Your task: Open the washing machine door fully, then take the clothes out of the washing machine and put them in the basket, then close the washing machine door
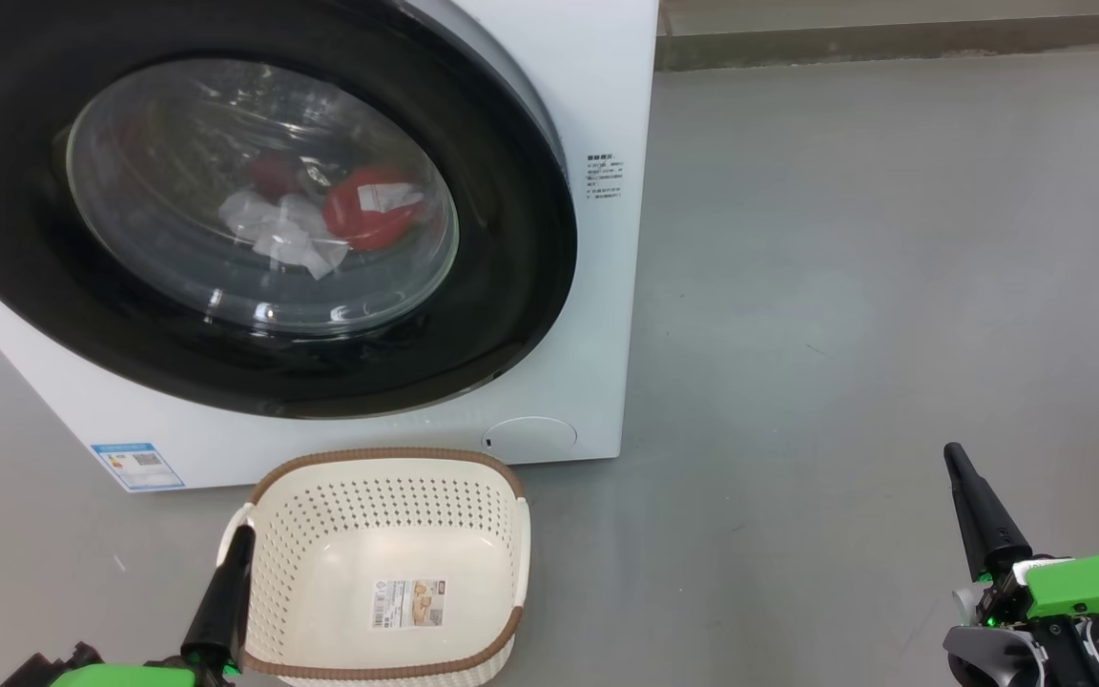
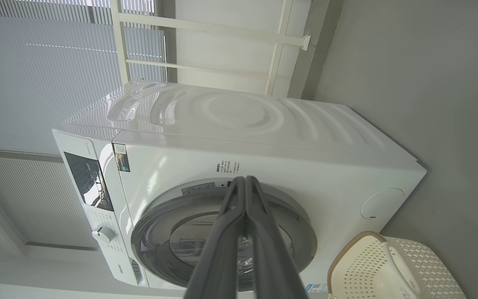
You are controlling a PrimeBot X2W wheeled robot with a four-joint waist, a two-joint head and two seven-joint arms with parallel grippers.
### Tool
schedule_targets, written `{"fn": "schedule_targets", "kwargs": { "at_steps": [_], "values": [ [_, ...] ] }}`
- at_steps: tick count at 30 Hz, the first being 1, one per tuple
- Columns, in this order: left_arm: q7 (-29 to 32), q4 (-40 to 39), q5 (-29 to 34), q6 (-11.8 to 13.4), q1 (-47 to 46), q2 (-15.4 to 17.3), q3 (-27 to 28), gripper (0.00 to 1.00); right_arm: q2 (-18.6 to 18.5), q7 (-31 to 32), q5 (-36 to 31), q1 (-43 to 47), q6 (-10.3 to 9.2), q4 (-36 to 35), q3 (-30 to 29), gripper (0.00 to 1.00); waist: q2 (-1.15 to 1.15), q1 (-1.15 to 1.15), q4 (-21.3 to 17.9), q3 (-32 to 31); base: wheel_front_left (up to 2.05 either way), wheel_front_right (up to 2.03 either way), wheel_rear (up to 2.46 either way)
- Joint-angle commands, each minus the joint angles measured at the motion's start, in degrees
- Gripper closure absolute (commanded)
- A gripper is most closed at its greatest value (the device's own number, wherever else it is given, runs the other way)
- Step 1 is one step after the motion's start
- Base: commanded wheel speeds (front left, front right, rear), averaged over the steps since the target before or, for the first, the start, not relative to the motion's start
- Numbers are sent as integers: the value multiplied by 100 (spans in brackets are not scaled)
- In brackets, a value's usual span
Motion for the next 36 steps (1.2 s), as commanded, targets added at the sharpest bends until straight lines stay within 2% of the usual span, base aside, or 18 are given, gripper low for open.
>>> {"fn": "schedule_targets", "kwargs": {
  "at_steps": [1,36],
  "values": [
    [23,-152,-41,-40,-224,122,153,100,-65,32,1,-234,2,-166,119,100,0,0,0,0,0,0,0],
    [23,-152,-41,-40,-224,122,153,100,-65,32,1,-234,2,-166,119,100,0,0,0,0,0,0,0]
  ]
}}
